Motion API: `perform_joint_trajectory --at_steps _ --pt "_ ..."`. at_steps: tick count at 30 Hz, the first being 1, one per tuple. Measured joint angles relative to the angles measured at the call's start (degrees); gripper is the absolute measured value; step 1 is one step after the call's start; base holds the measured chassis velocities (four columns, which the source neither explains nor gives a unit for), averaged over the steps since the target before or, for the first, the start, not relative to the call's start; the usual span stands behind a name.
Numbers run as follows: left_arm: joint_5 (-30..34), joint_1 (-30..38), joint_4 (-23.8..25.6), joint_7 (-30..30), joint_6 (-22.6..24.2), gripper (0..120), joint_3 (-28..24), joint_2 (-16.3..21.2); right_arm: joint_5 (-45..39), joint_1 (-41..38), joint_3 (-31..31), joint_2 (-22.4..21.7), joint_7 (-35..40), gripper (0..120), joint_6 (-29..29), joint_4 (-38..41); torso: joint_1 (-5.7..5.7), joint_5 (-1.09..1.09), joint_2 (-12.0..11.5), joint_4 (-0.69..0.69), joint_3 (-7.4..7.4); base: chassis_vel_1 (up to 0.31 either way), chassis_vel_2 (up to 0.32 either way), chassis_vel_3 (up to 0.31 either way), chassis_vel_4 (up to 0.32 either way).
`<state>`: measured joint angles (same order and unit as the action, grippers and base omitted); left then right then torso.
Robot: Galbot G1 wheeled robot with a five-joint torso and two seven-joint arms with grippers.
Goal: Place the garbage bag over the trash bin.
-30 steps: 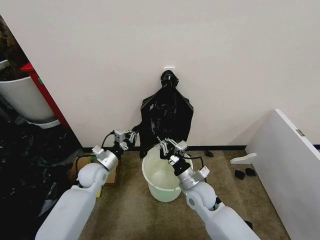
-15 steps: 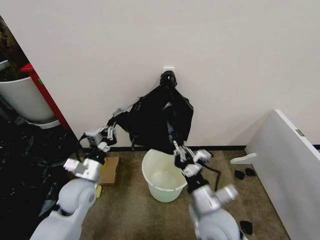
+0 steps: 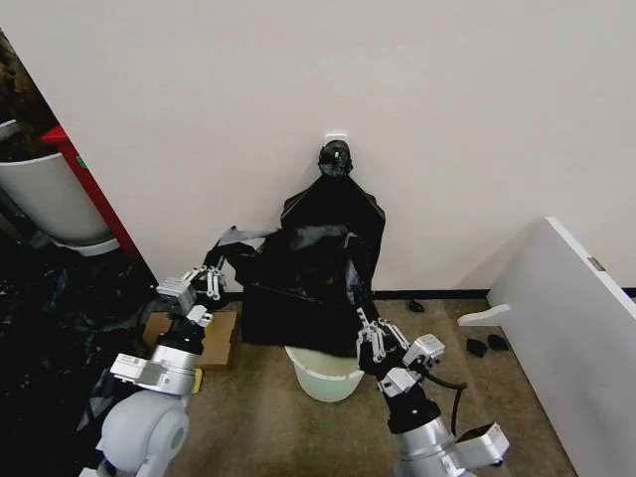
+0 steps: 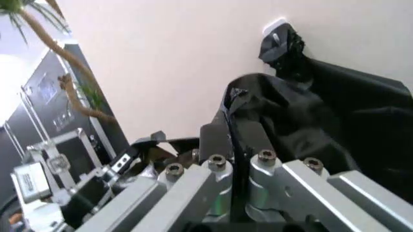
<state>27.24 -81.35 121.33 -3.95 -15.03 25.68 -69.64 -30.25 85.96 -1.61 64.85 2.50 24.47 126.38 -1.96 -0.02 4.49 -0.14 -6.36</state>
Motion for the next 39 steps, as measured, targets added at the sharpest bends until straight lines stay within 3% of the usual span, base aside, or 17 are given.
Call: perform_joint_trajectory --at_steps 5,18,26,31,39 --pt "1.0 2.0 -3.1 -1.4 -0.6 0 -1.9 -3.0 -0.2 -3.6 -1.0 1.2 -2.2 0 0.8 -5.3 0.0 -0.01 0.0 0.0 0.0 0.0 0.0 0.0 0.0" --pt "6.2 2.7 -3.0 -3.2 -0.1 0 -2.4 -3.6 -4.2 -9.7 -4.5 1.1 -3.1 0 -0.6 -6.2 -0.01 -0.01 0.0 0.0 0.0 0.0 0.0 0.0 0.0" --pt "7.0 3.3 -7.6 -4.5 -0.8 0 -5.9 -6.2 -3.7 -10.1 -5.1 2.3 -5.0 0 0.8 -9.9 -0.01 0.0 0.0 -0.01 0.0 0.0 0.0 0.0 0.0" --pt "1.9 3.3 -12.6 -5.1 -2.9 0 -7.9 -9.3 -3.0 -10.3 -4.0 2.9 -4.8 0 1.1 -12.7 -0.01 -0.02 0.0 0.0 0.0 0.0 0.0 0.0 0.0" --pt "-6.9 2.4 -12.2 -4.7 -4.4 0 -6.0 -7.7 -1.0 -8.1 -1.7 2.1 -2.8 0 0.8 -12.5 -0.01 -0.01 0.0 0.0 0.0 0.0 0.0 0.0 0.0"
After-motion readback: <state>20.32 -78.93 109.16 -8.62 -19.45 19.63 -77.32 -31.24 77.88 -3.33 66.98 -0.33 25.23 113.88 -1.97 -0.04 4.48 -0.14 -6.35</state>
